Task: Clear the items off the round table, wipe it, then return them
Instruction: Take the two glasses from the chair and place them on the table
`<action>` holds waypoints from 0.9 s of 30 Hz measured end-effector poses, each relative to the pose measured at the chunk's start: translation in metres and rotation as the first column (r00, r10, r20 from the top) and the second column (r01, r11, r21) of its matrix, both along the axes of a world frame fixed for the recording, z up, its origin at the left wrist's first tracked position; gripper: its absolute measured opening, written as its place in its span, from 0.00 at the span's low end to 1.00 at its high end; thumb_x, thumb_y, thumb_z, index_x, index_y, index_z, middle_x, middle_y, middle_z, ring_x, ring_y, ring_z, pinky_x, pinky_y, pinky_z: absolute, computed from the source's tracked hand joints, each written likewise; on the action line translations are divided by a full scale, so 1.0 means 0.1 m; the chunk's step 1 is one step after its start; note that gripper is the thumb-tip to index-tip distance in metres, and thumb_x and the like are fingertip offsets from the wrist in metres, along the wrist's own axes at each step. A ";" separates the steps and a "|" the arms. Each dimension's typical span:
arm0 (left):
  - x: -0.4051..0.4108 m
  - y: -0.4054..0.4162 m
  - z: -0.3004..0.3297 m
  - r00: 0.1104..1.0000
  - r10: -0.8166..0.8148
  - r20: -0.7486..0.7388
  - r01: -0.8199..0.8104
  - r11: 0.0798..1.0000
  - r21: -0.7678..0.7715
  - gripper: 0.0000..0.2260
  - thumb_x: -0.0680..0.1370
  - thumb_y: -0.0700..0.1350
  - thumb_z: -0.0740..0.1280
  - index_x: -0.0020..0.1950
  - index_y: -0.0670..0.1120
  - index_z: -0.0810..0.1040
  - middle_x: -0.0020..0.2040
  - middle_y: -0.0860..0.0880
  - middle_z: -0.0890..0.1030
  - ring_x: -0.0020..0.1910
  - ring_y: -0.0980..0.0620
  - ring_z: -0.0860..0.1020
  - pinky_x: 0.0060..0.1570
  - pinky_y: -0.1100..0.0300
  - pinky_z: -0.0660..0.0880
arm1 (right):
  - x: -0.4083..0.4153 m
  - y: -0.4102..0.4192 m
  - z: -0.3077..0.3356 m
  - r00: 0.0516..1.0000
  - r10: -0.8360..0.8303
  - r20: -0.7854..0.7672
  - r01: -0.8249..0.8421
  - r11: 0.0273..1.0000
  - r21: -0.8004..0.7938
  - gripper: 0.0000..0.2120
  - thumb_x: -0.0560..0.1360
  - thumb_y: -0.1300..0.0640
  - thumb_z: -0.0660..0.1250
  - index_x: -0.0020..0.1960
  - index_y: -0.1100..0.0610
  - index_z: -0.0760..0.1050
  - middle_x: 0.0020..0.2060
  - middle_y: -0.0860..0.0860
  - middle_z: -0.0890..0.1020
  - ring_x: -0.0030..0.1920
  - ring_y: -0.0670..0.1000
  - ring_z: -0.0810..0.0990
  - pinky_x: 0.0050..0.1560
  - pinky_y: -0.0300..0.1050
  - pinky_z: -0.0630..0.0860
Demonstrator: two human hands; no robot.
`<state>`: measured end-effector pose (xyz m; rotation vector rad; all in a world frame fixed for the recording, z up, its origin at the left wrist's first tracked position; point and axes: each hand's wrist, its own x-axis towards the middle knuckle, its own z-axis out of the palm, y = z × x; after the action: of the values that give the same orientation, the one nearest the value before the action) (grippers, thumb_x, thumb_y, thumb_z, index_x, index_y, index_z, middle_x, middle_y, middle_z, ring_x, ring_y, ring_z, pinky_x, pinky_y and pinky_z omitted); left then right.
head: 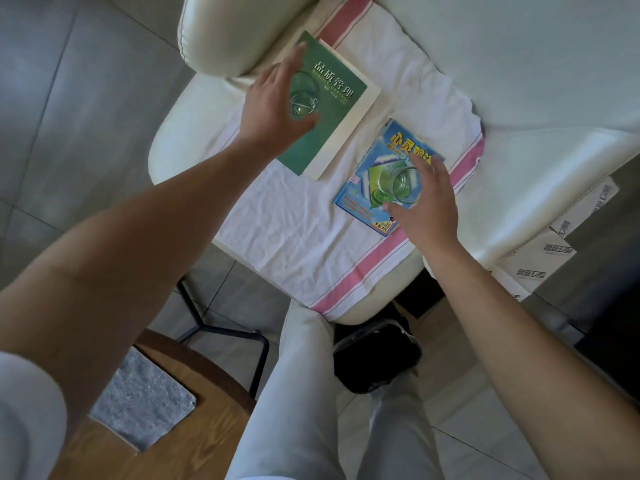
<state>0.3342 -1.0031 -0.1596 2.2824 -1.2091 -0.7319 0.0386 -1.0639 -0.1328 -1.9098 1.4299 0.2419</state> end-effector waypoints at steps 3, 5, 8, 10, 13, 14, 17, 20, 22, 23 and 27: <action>0.01 0.01 -0.02 0.999 0.011 -0.039 -0.010 1.000 0.020 0.36 0.72 0.54 0.73 0.78 0.48 0.68 0.69 0.50 0.79 0.67 0.47 0.76 0.63 0.58 0.70 | -0.02 -0.02 -0.02 0.999 -0.006 0.042 0.006 1.000 0.005 0.38 0.70 0.53 0.80 0.76 0.45 0.67 0.75 0.50 0.71 0.73 0.56 0.71 0.65 0.56 0.76; 0.00 0.01 -0.03 0.997 0.029 -0.074 -0.026 0.999 0.045 0.31 0.72 0.54 0.74 0.72 0.49 0.71 0.65 0.51 0.80 0.63 0.49 0.77 0.56 0.61 0.71 | -0.01 -0.05 -0.01 0.998 -0.020 0.056 0.018 0.999 0.045 0.35 0.71 0.53 0.80 0.73 0.45 0.68 0.69 0.46 0.77 0.67 0.54 0.77 0.59 0.51 0.77; -0.03 0.01 -0.03 0.994 0.048 -0.094 -0.044 0.998 0.045 0.27 0.71 0.53 0.73 0.68 0.48 0.73 0.61 0.51 0.80 0.58 0.50 0.79 0.51 0.62 0.71 | 0.02 -0.10 -0.01 0.998 -0.022 0.051 0.017 0.994 0.106 0.32 0.70 0.55 0.80 0.68 0.44 0.69 0.64 0.45 0.78 0.61 0.52 0.79 0.55 0.50 0.78; -0.04 0.00 -0.01 0.994 0.055 -0.093 -0.052 0.998 0.039 0.26 0.71 0.54 0.73 0.67 0.48 0.73 0.61 0.52 0.81 0.57 0.51 0.79 0.50 0.63 0.71 | 0.01 -0.15 0.00 1.000 -0.008 0.030 0.004 0.992 0.129 0.32 0.69 0.56 0.81 0.67 0.43 0.69 0.64 0.45 0.77 0.60 0.52 0.80 0.56 0.54 0.79; -0.04 0.05 0.04 0.992 0.071 -0.105 -0.068 0.997 0.036 0.28 0.71 0.53 0.74 0.68 0.47 0.73 0.60 0.54 0.81 0.56 0.52 0.79 0.51 0.60 0.73 | 0.02 -0.22 0.01 1.000 0.004 0.017 -0.007 0.984 0.179 0.34 0.66 0.56 0.82 0.66 0.43 0.69 0.63 0.42 0.76 0.60 0.52 0.80 0.58 0.57 0.79; -0.04 0.06 0.06 0.990 0.084 -0.115 -0.079 0.996 0.046 0.29 0.70 0.53 0.75 0.68 0.48 0.72 0.60 0.55 0.80 0.54 0.54 0.78 0.52 0.60 0.74 | 0.03 -0.24 0.01 1.000 0.009 0.013 -0.012 0.981 0.191 0.35 0.66 0.56 0.83 0.66 0.43 0.69 0.62 0.41 0.76 0.60 0.53 0.80 0.58 0.57 0.80; -0.07 0.09 0.17 0.985 0.106 -0.137 -0.102 0.994 0.040 0.29 0.69 0.54 0.76 0.68 0.50 0.72 0.59 0.57 0.80 0.51 0.57 0.77 0.53 0.58 0.76 | 0.02 -0.28 0.03 1.000 0.027 0.012 -0.029 0.980 0.198 0.33 0.66 0.57 0.82 0.65 0.44 0.70 0.59 0.41 0.76 0.57 0.55 0.82 0.58 0.56 0.80; -0.08 0.11 0.34 0.982 0.094 -0.164 -0.093 0.996 0.010 0.29 0.68 0.54 0.76 0.67 0.50 0.73 0.58 0.57 0.80 0.53 0.55 0.79 0.55 0.53 0.78 | -0.01 -0.29 0.10 1.000 -0.021 0.016 0.017 0.979 0.201 0.32 0.67 0.54 0.81 0.66 0.44 0.71 0.57 0.42 0.78 0.55 0.56 0.83 0.58 0.55 0.80; -0.12 0.13 0.49 0.980 0.074 -0.183 -0.082 0.996 -0.035 0.29 0.68 0.53 0.76 0.67 0.48 0.74 0.57 0.58 0.79 0.53 0.55 0.80 0.56 0.53 0.78 | -0.06 -0.27 0.20 0.997 -0.073 0.033 0.065 0.976 0.208 0.32 0.67 0.52 0.80 0.66 0.43 0.71 0.57 0.43 0.81 0.55 0.55 0.84 0.60 0.54 0.79; -0.13 0.15 0.54 0.979 0.069 -0.193 -0.081 0.995 -0.056 0.29 0.69 0.52 0.76 0.67 0.47 0.74 0.57 0.58 0.79 0.53 0.55 0.79 0.56 0.54 0.78 | -0.07 -0.26 0.21 0.994 -0.104 0.046 0.091 0.972 0.216 0.32 0.66 0.52 0.81 0.66 0.43 0.72 0.57 0.44 0.82 0.54 0.54 0.84 0.60 0.53 0.80; -0.26 0.23 0.81 0.971 0.051 -0.235 -0.093 0.981 -0.171 0.28 0.70 0.48 0.76 0.67 0.43 0.73 0.58 0.55 0.79 0.54 0.55 0.78 0.59 0.55 0.76 | -0.17 -0.21 0.48 0.960 -0.236 0.153 0.199 0.954 0.223 0.28 0.67 0.52 0.81 0.63 0.45 0.74 0.53 0.43 0.84 0.48 0.48 0.85 0.56 0.46 0.81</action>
<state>0.3086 -0.9799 -0.0785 2.0201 -1.0355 -0.7999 0.0220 -1.0848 -0.0850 -1.5519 1.4224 0.1063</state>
